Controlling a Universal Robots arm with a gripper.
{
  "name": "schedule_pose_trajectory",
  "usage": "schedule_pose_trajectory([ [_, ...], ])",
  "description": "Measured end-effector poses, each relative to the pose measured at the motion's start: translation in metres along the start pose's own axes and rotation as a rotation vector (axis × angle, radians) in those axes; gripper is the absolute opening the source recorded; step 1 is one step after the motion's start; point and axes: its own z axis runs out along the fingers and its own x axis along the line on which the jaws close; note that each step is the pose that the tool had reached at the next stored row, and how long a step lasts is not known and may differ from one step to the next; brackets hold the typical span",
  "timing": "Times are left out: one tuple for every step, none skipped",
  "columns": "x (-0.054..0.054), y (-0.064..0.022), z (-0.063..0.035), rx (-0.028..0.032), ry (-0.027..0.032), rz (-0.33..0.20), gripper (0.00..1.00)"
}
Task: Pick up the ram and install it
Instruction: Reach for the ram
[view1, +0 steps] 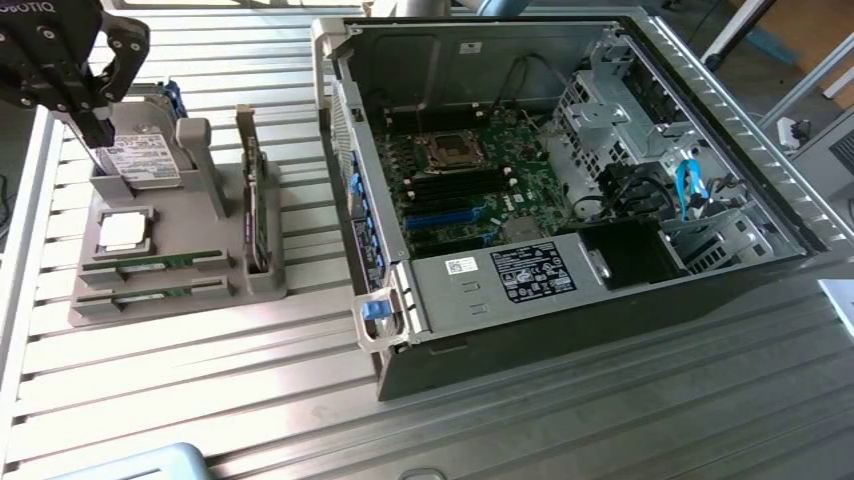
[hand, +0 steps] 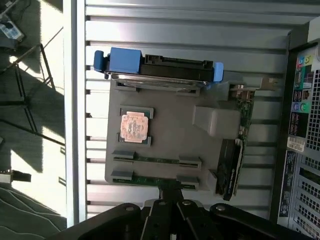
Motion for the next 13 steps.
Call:
schedule_pose_trajectory([
  [0.0000, 0.0000, 0.0000, -0.0081, -0.0003, 0.000, 0.11],
  [0.0000, 0.0000, 0.0001, -0.0157, -0.0007, 0.000, 0.11],
  [0.0000, 0.0000, 0.0001, -0.0255, -0.0010, 0.000, 0.11],
  [0.0000, 0.0001, 0.0001, -0.0416, -0.0016, 0.001, 0.11],
  [0.0000, 0.0000, 0.0001, -0.0665, -0.0025, 0.001, 0.11],
  [0.0001, 0.0000, 0.0001, -0.0911, -0.0034, 0.002, 0.11],
  [0.0001, 0.0000, 0.0001, -0.0947, -0.0036, 0.002, 0.11],
  [0.0000, 0.0000, 0.0001, -0.0914, -0.0035, 0.002, 0.11],
  [0.0001, 0.0000, 0.0001, -0.0913, -0.0035, 0.002, 0.11],
  [0.0001, 0.0000, 0.0001, -0.0912, -0.0034, 0.002, 0.11],
  [0.0001, 0.0000, 0.0001, -0.0912, -0.0034, 0.002, 0.11],
  [0.0001, 0.0000, 0.0001, -0.0912, -0.0035, 0.002, 0.11],
  [0.0001, 0.0000, 0.0001, -0.0912, -0.0035, 0.002, 0.11],
])
